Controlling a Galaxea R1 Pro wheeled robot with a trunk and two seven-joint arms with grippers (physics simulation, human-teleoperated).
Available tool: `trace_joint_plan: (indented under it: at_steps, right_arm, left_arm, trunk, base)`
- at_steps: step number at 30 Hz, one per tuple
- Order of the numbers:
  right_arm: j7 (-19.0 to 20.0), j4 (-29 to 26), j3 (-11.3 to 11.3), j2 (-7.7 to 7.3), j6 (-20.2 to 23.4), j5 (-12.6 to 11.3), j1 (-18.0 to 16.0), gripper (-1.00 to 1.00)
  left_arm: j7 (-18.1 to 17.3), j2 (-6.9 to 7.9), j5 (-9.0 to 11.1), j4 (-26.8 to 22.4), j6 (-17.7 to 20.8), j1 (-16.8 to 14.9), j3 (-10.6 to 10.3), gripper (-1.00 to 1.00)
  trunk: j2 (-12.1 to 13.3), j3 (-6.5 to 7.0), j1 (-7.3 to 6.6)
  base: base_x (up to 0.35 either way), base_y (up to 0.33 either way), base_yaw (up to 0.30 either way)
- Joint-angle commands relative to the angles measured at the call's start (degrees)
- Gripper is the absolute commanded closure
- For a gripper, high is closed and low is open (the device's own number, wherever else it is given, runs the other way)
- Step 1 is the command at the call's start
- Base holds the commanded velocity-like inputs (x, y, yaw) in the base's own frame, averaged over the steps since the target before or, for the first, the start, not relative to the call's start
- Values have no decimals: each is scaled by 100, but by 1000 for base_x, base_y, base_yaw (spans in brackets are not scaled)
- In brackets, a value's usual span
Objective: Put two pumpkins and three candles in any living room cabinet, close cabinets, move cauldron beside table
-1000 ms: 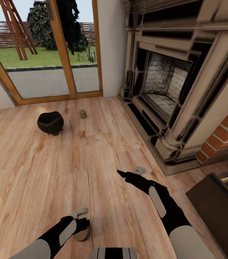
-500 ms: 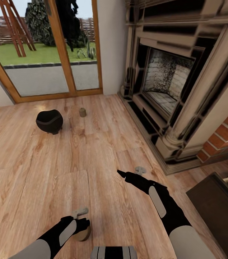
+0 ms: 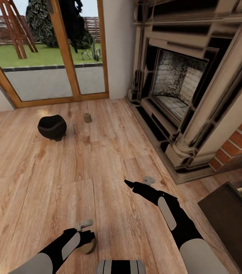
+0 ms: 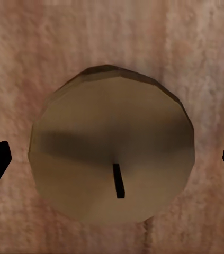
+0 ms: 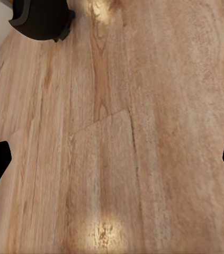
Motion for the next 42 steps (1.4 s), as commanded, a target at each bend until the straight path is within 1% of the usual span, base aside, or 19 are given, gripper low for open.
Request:
trace_joint_plan:
  at_steps: [1,5,12,24,31,42]
  right_arm:
    - [0,0,0,0,0,-1,0,-100]
    - [0,0,0,0,0,-1,0,-100]
    - [0,0,0,-4,0,-2,0,-100]
    - [0,0,0,-8,0,-2,0,-100]
    - [0,0,0,-6,0,-2,0,-100]
    - [0,0,0,5,0,-2,0,-100]
  left_arm:
    - [0,4,-2,0,0,0,0,-100]
    - [0,3,-2,-1,0,-1,0,-100]
    - [0,-35,3,-1,0,-2,0,-100]
    - [0,-25,4,-56,0,-4,4,-100]
    - [0,35,4,-180,0,-4,15,-100]
    - [9,53,4,-271,0,-20,18,-100]
  trunk:
    - [-1,-22,3]
    - [-7,-111,13]
    - [-7,-111,13]
    - [-23,-377,44]
    - [-23,-377,44]
    - [-23,-377,44]
  base:
    - [0,0,0]
    - [0,0,0]
    - [0,0,0]
    - [0,0,0]
    - [0,0,0]
    - [0,0,0]
